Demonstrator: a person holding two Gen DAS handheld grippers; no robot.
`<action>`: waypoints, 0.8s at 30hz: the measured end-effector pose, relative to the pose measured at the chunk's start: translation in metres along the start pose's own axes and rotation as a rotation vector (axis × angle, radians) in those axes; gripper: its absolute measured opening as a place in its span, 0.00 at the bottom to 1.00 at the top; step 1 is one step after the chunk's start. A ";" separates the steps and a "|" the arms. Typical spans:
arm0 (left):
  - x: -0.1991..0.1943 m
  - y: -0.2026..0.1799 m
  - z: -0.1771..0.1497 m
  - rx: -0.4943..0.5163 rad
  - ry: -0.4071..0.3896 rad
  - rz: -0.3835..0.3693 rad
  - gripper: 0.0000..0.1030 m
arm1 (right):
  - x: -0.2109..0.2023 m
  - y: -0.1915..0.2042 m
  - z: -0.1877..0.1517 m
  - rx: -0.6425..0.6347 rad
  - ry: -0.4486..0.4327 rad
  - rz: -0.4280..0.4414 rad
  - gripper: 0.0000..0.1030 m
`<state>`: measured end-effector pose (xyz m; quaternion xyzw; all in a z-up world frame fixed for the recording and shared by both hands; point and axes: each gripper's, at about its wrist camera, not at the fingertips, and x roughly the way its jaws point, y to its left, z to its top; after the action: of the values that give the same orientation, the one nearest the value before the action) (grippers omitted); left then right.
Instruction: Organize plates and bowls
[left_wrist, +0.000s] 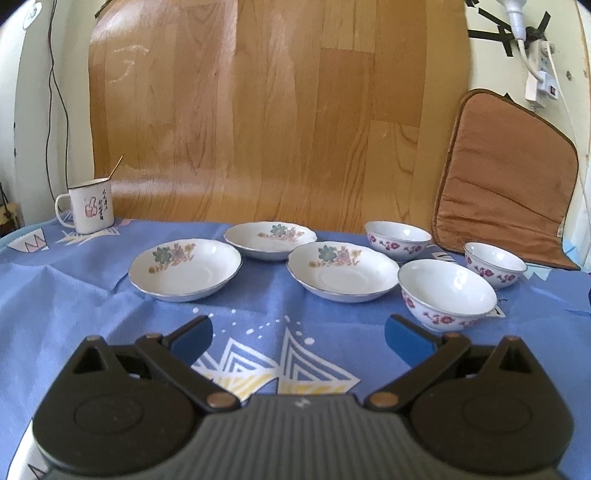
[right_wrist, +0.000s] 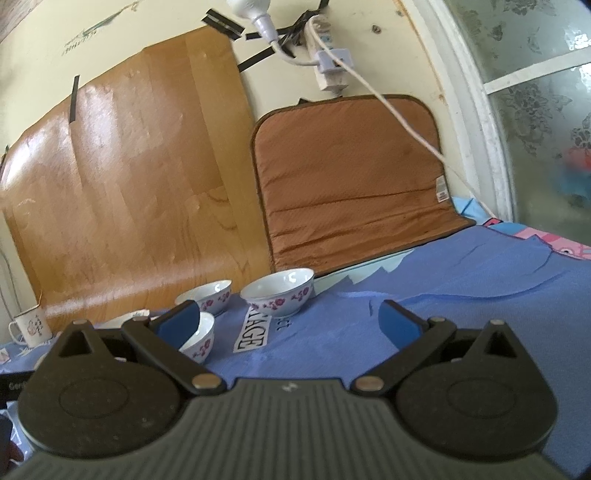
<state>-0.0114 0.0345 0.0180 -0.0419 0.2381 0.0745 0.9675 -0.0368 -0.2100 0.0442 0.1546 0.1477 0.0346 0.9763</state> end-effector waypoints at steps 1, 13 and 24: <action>0.000 0.000 0.000 0.000 0.001 0.002 1.00 | 0.000 0.001 0.000 -0.005 0.004 0.005 0.97; 0.002 0.002 0.001 -0.007 0.022 -0.002 1.00 | 0.008 0.012 -0.003 -0.057 0.091 0.035 0.64; 0.017 0.031 0.002 -0.074 0.143 -0.008 1.00 | 0.006 0.068 0.004 -0.168 0.175 0.183 0.55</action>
<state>-0.0012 0.0674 0.0102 -0.0838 0.3035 0.0761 0.9461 -0.0309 -0.1463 0.0670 0.0815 0.2141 0.1490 0.9619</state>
